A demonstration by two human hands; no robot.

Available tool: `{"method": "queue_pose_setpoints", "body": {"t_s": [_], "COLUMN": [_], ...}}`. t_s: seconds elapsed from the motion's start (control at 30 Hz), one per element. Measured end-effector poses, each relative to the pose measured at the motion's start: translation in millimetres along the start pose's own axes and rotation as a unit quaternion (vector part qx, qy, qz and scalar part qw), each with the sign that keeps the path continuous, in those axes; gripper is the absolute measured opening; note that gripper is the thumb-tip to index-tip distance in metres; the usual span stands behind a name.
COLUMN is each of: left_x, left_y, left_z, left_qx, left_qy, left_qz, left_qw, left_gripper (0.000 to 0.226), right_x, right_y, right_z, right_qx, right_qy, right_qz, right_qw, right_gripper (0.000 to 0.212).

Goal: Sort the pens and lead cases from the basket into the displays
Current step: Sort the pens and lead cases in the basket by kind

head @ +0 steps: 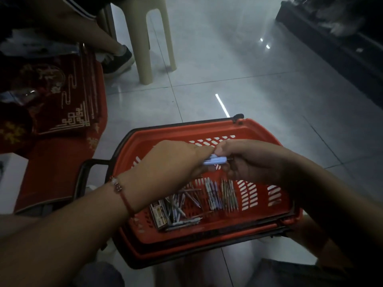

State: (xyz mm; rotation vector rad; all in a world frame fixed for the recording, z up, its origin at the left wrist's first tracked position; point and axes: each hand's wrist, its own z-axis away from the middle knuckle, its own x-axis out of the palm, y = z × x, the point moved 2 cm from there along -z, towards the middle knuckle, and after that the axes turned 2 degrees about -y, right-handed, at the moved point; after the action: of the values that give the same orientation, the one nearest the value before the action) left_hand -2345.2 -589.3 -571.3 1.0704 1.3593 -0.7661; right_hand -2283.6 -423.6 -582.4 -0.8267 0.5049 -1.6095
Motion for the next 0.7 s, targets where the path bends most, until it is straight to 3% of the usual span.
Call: {"method": "queue_pose_setpoints", "body": {"t_s": [0.33,0.43,0.57,0.7], "left_x": [-4.1,-4.7,0.3,4.3], "left_y": [-6.1,0.6,13.0,11.8], "left_z": [15.9,17.4,18.2,20.0], "left_qx": [-0.114,-0.134,-0.142,-0.157], "left_qy": [-0.041,-0.035,-0.027,-0.059], "left_qz": [0.093,0.121,0.173,0.165], "left_qw": [0.988,0.983,0.974,0.972], "left_gripper": [0.036,0.028,0.022,0.026], "right_x": [-17.8,-12.3,9.2,5.8], "right_y": [-0.8,5.9,24.4,26.4], "right_z": [13.6,16.8,14.6,7.5], "right_qx": [-0.041,-0.067,-0.085,-0.108], "right_qy": [0.059,0.01,-0.036,0.028], "right_qz": [-0.073,-0.117,-0.058,-0.051], "right_qw": [0.995,0.991,0.994,0.992], "right_gripper": [0.021,0.027,0.035,0.031]}}
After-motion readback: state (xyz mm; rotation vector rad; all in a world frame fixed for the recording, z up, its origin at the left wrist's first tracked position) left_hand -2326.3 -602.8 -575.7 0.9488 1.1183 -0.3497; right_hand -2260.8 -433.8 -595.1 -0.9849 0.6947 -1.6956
